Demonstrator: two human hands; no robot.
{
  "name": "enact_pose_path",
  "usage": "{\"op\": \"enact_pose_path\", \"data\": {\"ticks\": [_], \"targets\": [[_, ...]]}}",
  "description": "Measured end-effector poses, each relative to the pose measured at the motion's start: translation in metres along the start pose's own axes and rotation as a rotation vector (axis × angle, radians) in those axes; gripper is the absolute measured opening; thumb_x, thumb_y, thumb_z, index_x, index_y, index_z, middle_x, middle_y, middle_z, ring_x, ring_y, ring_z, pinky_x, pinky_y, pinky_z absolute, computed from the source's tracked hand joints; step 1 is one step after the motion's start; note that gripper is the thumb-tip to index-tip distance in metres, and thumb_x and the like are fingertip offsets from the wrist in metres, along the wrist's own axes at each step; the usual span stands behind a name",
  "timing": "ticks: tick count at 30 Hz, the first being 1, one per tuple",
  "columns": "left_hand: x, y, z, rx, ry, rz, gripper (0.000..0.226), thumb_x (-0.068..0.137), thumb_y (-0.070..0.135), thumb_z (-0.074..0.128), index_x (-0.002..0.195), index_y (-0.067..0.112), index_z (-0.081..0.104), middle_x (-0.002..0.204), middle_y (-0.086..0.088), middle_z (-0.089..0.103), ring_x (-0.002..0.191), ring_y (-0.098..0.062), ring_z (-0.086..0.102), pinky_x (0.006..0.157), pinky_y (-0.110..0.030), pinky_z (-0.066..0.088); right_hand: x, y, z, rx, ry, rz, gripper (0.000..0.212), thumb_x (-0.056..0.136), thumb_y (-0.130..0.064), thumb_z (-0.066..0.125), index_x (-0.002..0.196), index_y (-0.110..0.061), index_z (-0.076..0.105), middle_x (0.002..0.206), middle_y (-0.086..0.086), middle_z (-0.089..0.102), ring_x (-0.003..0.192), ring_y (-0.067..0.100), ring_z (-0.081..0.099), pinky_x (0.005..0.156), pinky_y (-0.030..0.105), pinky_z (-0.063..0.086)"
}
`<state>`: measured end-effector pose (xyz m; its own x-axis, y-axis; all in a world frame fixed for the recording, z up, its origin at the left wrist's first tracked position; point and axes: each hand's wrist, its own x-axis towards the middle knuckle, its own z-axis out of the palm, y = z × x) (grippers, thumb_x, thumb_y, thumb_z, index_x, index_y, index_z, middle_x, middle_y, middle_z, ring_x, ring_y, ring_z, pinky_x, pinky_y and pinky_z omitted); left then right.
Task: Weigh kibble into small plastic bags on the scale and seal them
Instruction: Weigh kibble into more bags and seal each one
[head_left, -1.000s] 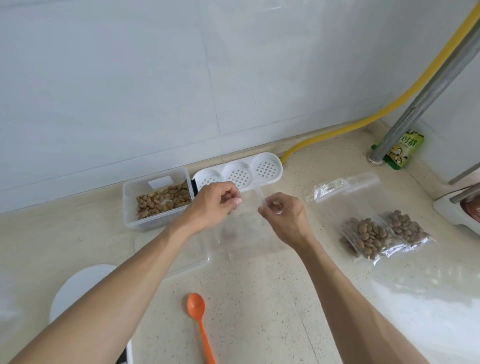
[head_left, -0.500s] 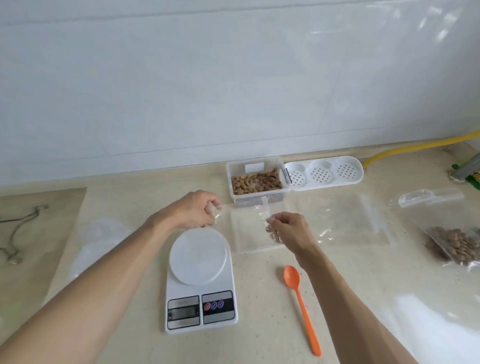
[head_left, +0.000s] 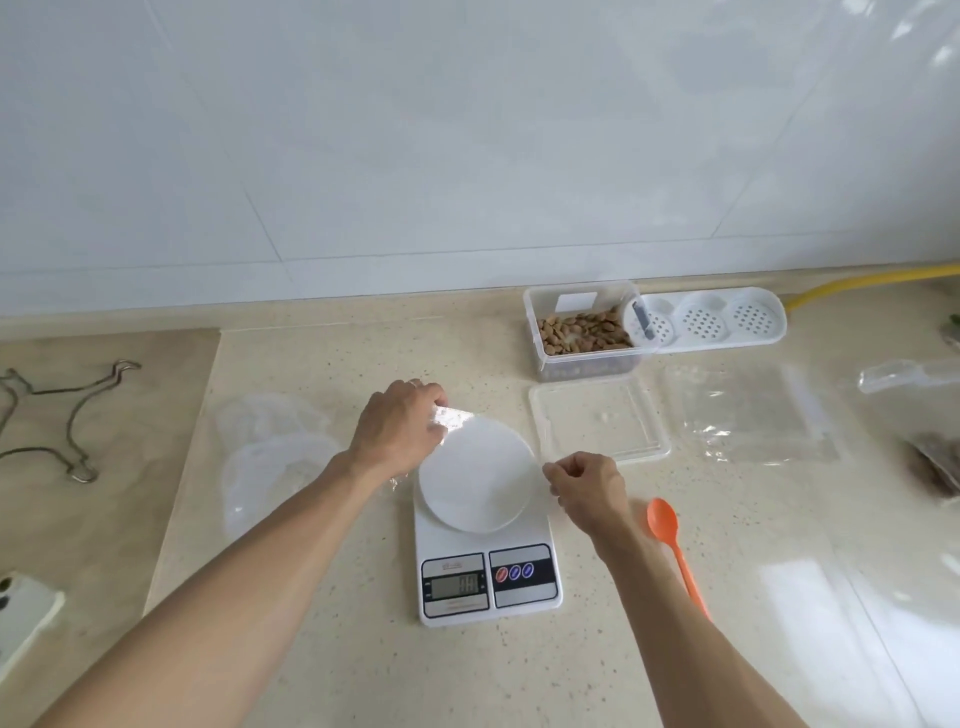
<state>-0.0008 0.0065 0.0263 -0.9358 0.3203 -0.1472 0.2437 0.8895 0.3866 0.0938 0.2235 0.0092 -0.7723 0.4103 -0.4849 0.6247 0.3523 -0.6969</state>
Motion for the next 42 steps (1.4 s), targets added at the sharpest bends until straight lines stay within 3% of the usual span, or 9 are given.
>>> {"op": "enact_pose_path", "data": {"ticks": [3, 7, 14, 19, 24, 27, 33, 42], "targets": [[-0.003, -0.001, 0.009, 0.038, 0.078, -0.009, 0.043, 0.087, 0.028, 0.064, 0.128, 0.017, 0.057, 0.125, -0.006, 0.057, 0.115, -0.027, 0.051, 0.092, -0.038, 0.042, -0.001, 0.001, -0.002, 0.004, 0.054, 0.019, 0.025, 0.092, -0.032, 0.061, 0.102, -0.010, 0.066, 0.091, 0.004, 0.069, 0.089, 0.026, 0.065, 0.080, 0.039, 0.053], [-0.023, -0.002, 0.014, -0.012, 0.154, -0.033, 0.044, 0.088, 0.029, 0.062, 0.128, 0.014, 0.057, 0.126, -0.009, 0.056, 0.118, -0.029, 0.050, 0.094, -0.038, 0.040, -0.010, 0.008, -0.004, -0.148, 0.114, -0.049, 0.040, 0.097, -0.033, 0.052, 0.130, -0.010, 0.053, 0.122, 0.010, 0.062, 0.112, 0.027, 0.055, 0.091, 0.037, 0.044], [-0.088, 0.002, 0.027, -0.024, 0.276, -0.017, 0.043, 0.087, 0.027, 0.065, 0.125, 0.009, 0.058, 0.123, -0.012, 0.055, 0.120, -0.032, 0.048, 0.098, -0.045, 0.040, -0.053, 0.036, 0.009, -0.415, 0.278, -0.410, 0.047, 0.094, -0.033, 0.051, 0.134, -0.008, 0.050, 0.134, 0.013, 0.053, 0.118, 0.034, 0.046, 0.094, 0.045, 0.037], [-0.145, 0.011, 0.055, -0.007, 0.280, 0.002, 0.046, 0.085, 0.026, 0.067, 0.126, 0.008, 0.056, 0.122, -0.011, 0.053, 0.119, -0.032, 0.050, 0.096, -0.045, 0.045, -0.084, 0.067, 0.017, -0.529, 0.242, -0.519, 0.049, 0.095, -0.042, 0.041, 0.132, -0.013, 0.051, 0.140, 0.010, 0.050, 0.124, 0.031, 0.045, 0.093, 0.046, 0.042], [-0.188, 0.012, 0.092, 0.012, 0.196, -0.022, 0.062, 0.080, 0.034, 0.074, 0.130, 0.005, 0.053, 0.124, -0.013, 0.054, 0.119, -0.034, 0.051, 0.094, -0.046, 0.048, -0.107, 0.099, 0.025, -0.639, 0.137, -0.550, 0.053, 0.095, -0.047, 0.033, 0.136, -0.016, 0.047, 0.142, 0.010, 0.049, 0.125, 0.031, 0.046, 0.092, 0.047, 0.043], [-0.199, 0.010, 0.103, 0.039, 0.162, -0.043, 0.078, 0.076, 0.041, 0.077, 0.137, 0.004, 0.046, 0.130, -0.015, 0.053, 0.123, -0.034, 0.050, 0.096, -0.048, 0.048, -0.114, 0.112, 0.026, -0.713, 0.069, -0.552, 0.051, 0.100, -0.041, 0.040, 0.145, -0.020, 0.038, 0.151, 0.010, 0.038, 0.132, 0.031, 0.040, 0.098, 0.047, 0.040], [-0.198, 0.006, 0.111, 0.071, 0.169, -0.111, 0.076, 0.084, 0.047, 0.064, 0.146, 0.012, 0.038, 0.138, -0.010, 0.051, 0.126, -0.030, 0.048, 0.099, -0.049, 0.044, -0.113, 0.112, 0.025, -0.817, -0.053, -0.546, 0.054, 0.103, -0.046, 0.031, 0.153, -0.033, 0.017, 0.159, 0.009, 0.019, 0.137, 0.029, 0.030, 0.107, 0.044, 0.032], [-0.197, 0.004, 0.117, 0.067, 0.163, -0.159, 0.076, 0.087, 0.052, 0.060, 0.149, 0.017, 0.033, 0.138, -0.010, 0.051, 0.130, -0.029, 0.044, 0.102, -0.048, 0.041, -0.106, 0.101, 0.028, -0.829, -0.044, -0.506, 0.050, 0.101, -0.046, 0.040, 0.149, -0.038, 0.029, 0.150, 0.008, 0.034, 0.130, 0.029, 0.035, 0.102, 0.043, 0.036]]}}
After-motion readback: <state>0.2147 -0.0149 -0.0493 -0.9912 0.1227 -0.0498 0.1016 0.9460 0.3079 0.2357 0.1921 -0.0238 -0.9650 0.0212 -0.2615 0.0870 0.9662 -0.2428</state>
